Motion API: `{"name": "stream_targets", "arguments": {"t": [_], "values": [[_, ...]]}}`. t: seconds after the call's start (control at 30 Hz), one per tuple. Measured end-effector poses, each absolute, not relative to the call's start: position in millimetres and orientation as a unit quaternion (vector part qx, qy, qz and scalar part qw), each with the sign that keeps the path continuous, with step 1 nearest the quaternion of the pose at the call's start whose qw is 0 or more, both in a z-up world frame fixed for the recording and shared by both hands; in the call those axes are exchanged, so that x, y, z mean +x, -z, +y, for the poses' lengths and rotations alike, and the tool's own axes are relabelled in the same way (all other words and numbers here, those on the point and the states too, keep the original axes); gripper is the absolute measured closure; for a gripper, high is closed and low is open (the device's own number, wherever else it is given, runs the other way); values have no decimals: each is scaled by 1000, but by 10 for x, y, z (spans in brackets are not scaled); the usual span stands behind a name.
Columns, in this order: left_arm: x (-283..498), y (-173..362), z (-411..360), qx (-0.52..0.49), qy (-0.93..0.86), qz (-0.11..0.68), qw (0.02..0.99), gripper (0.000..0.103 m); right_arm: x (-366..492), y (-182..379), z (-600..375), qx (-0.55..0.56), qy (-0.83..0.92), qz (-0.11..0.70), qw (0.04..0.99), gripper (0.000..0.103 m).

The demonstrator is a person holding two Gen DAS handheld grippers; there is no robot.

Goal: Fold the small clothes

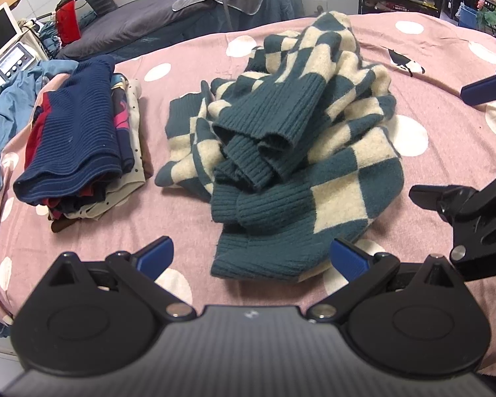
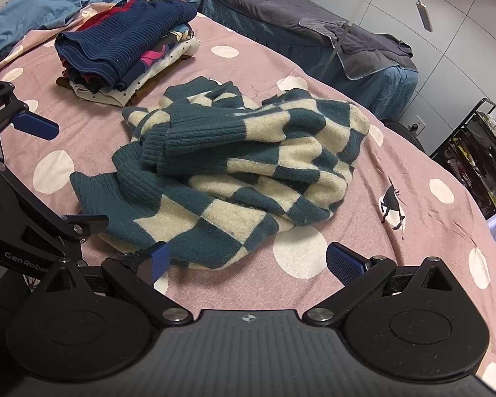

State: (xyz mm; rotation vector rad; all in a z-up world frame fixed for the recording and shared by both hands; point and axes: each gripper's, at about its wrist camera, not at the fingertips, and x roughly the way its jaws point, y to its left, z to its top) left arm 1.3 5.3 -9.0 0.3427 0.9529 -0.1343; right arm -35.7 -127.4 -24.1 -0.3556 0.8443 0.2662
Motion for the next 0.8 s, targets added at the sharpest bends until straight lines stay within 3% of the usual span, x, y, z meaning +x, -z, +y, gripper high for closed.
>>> {"name": "stream_targets", "arguments": {"t": [0.5, 0.63, 0.8], "values": [[48, 120, 92, 153, 69, 456, 874, 0, -365, 230, -1294, -165, -128, 396, 894, 0], [102, 281, 286, 102, 73, 493, 861, 0, -433, 161, -1362, -147, -132, 341, 919, 0], [-36, 420, 634, 78, -30, 454, 887, 0, -451, 205, -1394, -105, -167, 276, 941, 0]]}}
